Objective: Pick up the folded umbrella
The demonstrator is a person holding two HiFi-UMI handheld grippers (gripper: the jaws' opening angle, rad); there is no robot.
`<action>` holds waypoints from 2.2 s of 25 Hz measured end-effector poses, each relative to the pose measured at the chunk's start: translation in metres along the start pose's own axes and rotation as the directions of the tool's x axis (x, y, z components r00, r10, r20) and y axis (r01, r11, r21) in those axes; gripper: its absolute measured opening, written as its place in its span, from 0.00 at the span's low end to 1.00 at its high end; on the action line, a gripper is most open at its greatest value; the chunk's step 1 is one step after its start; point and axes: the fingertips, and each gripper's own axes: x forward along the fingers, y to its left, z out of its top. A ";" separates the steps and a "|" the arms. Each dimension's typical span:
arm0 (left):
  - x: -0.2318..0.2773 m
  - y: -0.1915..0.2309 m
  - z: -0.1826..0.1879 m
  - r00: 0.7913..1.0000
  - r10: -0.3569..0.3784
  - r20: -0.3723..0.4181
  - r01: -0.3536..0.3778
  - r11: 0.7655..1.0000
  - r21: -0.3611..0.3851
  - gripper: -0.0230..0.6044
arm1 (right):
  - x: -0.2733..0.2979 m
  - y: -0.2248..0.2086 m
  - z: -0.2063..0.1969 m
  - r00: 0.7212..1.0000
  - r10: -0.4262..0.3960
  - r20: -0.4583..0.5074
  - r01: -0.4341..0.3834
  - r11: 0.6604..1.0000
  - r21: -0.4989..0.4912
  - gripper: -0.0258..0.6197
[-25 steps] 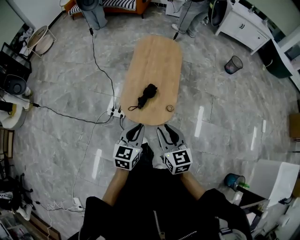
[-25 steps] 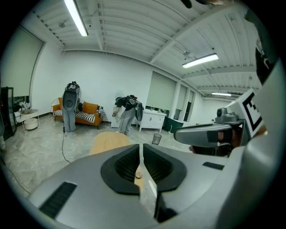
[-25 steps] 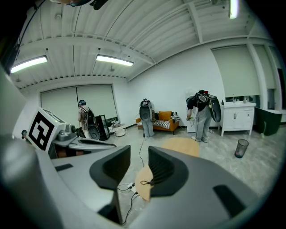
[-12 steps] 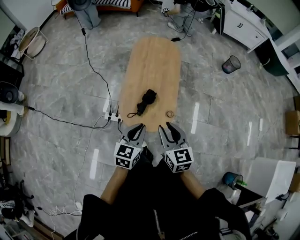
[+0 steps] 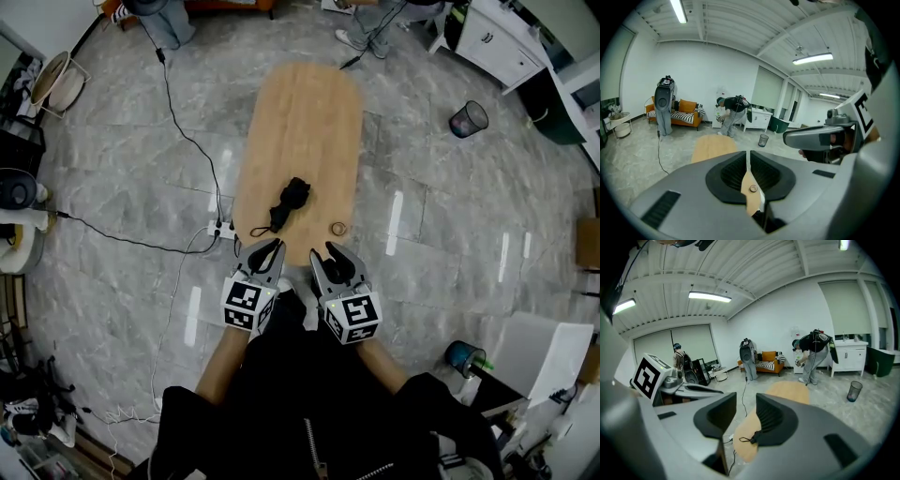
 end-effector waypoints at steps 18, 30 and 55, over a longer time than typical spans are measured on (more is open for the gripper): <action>0.097 0.030 0.011 0.968 0.228 -0.108 -0.232 0.972 -0.029 0.36 | 0.073 -0.091 0.037 0.963 0.263 -0.052 -0.266 0.962 -0.064 0.23; 0.136 0.066 -0.039 0.960 0.207 -0.189 -0.207 0.978 0.019 0.47 | 0.094 -0.112 0.011 0.976 0.181 -0.121 -0.183 0.983 -0.006 0.24; 0.207 0.100 -0.163 0.935 0.100 -0.340 -0.064 0.991 0.115 0.48 | 0.124 -0.120 -0.074 0.959 0.091 -0.270 -0.107 0.993 -0.046 0.23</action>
